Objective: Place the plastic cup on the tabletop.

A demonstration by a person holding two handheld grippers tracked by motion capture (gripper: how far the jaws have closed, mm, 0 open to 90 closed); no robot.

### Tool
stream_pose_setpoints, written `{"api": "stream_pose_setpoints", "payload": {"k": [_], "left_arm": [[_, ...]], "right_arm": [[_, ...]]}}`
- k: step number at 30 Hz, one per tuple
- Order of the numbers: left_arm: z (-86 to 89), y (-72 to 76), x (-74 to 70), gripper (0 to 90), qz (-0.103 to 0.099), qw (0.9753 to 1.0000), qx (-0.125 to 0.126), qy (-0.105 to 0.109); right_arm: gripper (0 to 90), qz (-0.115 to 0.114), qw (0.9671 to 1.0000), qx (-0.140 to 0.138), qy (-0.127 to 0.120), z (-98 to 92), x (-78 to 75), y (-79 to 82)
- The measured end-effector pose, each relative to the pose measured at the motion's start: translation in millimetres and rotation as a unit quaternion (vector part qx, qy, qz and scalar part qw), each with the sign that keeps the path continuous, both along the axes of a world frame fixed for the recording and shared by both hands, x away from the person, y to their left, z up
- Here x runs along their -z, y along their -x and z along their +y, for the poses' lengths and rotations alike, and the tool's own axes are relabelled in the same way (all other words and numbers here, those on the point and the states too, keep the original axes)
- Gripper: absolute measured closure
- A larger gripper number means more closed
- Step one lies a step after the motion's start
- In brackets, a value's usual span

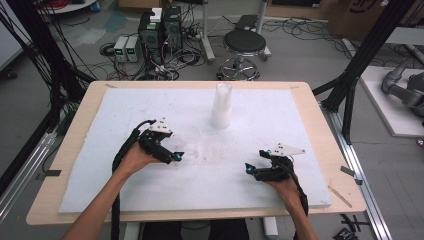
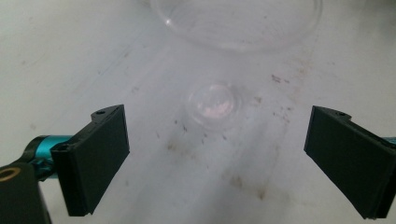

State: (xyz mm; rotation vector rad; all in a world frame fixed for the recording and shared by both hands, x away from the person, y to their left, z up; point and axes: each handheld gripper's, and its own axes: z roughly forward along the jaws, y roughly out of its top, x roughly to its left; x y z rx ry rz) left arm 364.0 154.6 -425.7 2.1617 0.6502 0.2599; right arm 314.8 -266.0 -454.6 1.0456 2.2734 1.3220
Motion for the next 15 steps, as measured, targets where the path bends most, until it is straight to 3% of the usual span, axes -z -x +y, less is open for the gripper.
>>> {"api": "stream_pose_setpoints", "payload": {"k": [3, 6, 9, 12, 15], "left_arm": [[17.2, 18.6, 3.9, 6.6, -0.014, 0.9995, -0.025, 0.015], [34.6, 36.9, 10.4, 6.6, -0.03, 0.9966, -0.063, 0.043], [50.1, 51.8, 18.7, 6.6, -0.038, 0.9923, -0.095, 0.07], [60.7, 64.2, 26.4, 6.6, -0.052, 0.9859, -0.126, 0.097], [69.0, 72.8, 34.6, 6.6, -0.068, 0.9806, -0.146, 0.111]], "right_arm": [[19.5, -0.001, 1.0, -0.001, -0.001, -0.2, 0.0, 0.3], [19.5, -0.002, 1.0, -0.001, 0.002, 0.4, 0.0, 0.8], [19.5, -0.006, 1.0, 0.001, 0.001, 0.2, -0.2, 1.5], [19.5, -0.007, 1.0, 0.005, -0.001, -0.2, -0.3, 1.8], [19.5, -0.008, 0.9999, 0.009, 0.001, 0.0, -0.3, 2.3]]}}
